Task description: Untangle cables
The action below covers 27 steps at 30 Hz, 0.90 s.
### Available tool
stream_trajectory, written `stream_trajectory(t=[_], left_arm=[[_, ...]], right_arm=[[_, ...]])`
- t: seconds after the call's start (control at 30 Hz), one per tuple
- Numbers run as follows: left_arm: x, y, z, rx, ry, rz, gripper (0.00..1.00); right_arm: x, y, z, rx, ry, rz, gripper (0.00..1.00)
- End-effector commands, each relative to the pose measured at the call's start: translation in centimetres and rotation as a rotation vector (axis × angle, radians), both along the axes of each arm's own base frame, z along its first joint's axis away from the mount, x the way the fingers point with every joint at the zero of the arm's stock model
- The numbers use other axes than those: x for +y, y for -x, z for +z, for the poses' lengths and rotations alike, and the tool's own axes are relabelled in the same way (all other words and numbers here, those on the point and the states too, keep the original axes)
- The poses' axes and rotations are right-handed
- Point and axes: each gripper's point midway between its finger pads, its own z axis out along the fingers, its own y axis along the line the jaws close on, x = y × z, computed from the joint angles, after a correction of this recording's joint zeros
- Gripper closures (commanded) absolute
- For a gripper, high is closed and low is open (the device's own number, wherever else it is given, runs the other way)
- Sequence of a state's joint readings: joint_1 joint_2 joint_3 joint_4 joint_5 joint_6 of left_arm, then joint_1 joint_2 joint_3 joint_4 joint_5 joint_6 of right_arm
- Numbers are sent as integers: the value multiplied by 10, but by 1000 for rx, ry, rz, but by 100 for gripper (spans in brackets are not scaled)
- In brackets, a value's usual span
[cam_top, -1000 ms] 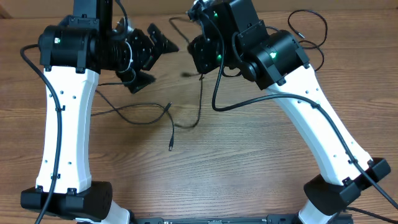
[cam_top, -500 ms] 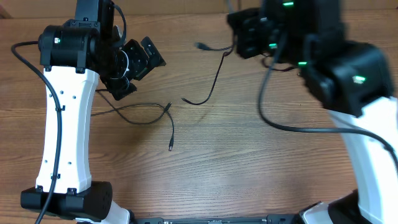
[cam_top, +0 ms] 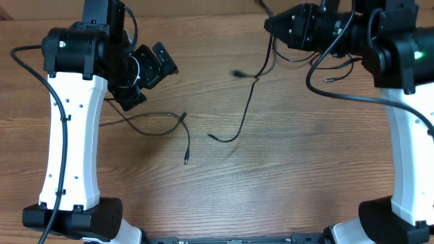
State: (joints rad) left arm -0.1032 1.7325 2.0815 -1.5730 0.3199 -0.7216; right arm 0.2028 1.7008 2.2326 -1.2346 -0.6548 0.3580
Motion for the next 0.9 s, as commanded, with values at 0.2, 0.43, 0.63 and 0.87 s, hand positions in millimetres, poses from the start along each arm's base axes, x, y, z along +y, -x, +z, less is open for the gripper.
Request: stream_trajectory(t=[0.2, 0.43, 0.63, 0.87], left_arm=[[2, 0, 5, -30, -22, -21, 0], [2, -1, 5, -32, -23, -24, 0], [-3, 0, 6, -56, -23, -101, 0], [-45, 10, 15, -168, 25, -427, 0]], right_arm=[[6, -19, -48, 180, 13, 4, 96], [-13, -40, -72, 267, 9, -61, 96], [-11, -40, -88, 341, -7, -40, 96], [12, -47, -44, 293, -228, 60, 96]])
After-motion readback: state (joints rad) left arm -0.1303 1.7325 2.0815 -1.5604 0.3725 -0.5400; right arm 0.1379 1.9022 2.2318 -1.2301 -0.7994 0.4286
